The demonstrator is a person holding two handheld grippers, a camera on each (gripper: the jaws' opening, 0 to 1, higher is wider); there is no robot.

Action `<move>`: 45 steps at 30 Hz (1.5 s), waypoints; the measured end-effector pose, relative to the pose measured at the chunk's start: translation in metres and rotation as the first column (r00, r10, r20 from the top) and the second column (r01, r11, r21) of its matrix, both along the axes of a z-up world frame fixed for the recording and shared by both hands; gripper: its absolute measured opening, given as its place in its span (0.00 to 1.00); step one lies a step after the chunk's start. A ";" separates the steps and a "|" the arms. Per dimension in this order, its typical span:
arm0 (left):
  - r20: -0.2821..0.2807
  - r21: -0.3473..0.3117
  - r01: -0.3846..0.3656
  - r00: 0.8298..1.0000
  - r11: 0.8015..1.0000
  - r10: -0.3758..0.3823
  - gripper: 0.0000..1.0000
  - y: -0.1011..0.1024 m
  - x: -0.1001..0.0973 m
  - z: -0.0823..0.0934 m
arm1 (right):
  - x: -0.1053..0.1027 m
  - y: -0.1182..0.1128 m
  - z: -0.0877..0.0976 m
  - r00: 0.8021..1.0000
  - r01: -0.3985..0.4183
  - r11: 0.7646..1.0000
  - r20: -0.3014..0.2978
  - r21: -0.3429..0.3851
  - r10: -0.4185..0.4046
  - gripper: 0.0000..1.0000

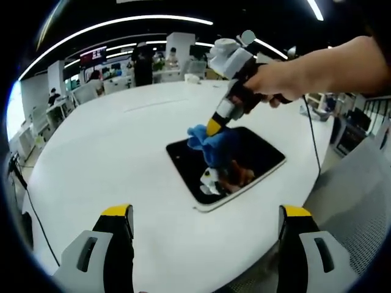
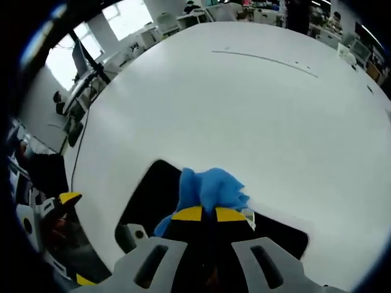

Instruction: Wipe the mirror surface with the cleaning cloth until all visible marks leave the cleaned area.

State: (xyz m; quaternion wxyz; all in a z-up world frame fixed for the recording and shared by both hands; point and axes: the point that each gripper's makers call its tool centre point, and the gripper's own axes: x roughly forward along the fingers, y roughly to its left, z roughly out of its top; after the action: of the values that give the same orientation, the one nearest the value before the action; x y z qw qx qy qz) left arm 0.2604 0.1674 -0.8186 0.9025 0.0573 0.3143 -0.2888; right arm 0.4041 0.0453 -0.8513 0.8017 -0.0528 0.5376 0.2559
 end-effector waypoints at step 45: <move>0.009 -0.032 0.000 1.000 0.999 0.001 0.99 -0.003 0.001 0.004 | 0.003 -0.031 -0.002 0.999 0.025 0.999 0.025 -0.042 -0.024 0.00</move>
State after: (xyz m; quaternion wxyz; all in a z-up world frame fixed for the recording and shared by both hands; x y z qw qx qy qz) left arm 0.2613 0.1640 -0.8150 0.9048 0.0442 0.3055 -0.2932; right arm 0.4069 0.0141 -0.8537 0.8101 -0.0662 0.5335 0.2339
